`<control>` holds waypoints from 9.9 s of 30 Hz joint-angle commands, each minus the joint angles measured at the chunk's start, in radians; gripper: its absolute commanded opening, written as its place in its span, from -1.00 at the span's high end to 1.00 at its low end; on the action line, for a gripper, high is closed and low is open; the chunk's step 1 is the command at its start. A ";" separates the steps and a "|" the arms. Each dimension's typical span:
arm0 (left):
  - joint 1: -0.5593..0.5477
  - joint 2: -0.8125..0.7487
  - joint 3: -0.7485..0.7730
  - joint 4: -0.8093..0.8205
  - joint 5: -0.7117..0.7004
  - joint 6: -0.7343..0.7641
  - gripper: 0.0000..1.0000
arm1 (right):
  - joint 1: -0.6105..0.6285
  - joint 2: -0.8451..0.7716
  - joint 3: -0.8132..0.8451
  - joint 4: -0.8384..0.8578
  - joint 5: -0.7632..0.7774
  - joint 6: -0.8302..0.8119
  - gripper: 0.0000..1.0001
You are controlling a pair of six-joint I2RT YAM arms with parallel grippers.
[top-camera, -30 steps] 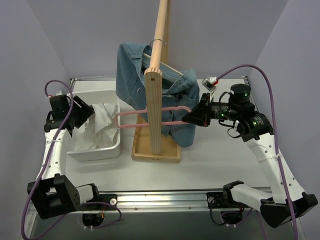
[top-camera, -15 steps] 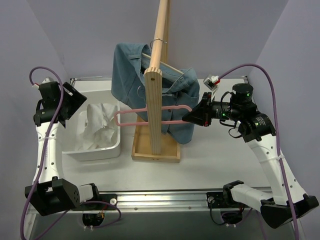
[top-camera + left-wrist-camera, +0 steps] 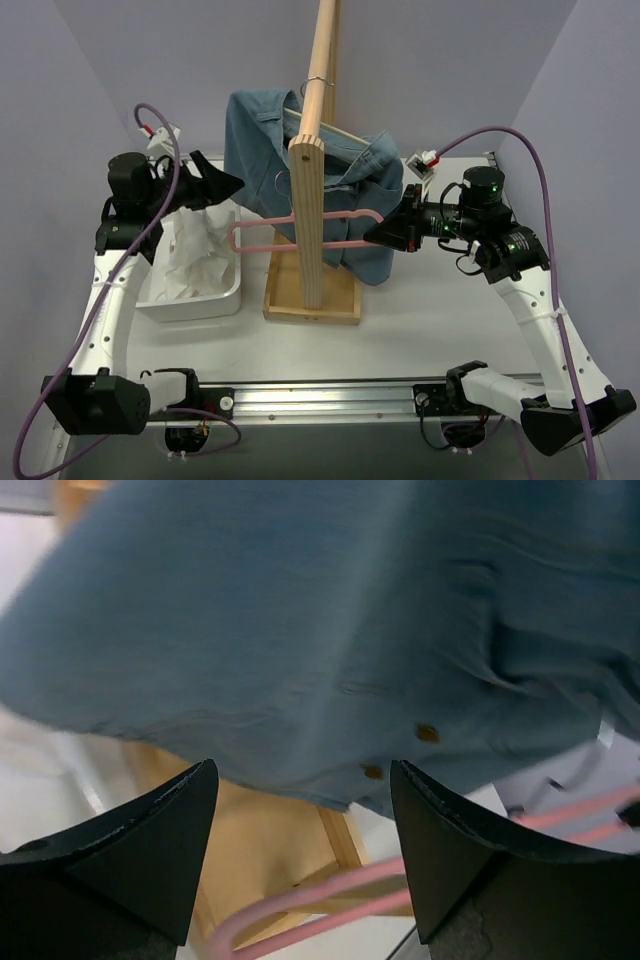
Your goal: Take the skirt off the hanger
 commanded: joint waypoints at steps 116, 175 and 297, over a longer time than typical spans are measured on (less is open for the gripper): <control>-0.066 -0.193 -0.023 0.000 -0.245 -0.057 -1.00 | 0.044 0.122 0.248 0.216 -0.273 0.057 1.00; -0.066 -0.113 -0.137 0.232 -0.032 -0.221 -0.91 | -0.016 0.135 0.293 1.098 0.055 0.453 1.00; -0.064 -0.119 -0.092 0.048 -0.162 -0.079 -0.89 | -0.017 0.192 0.434 -0.054 0.230 -0.093 -0.08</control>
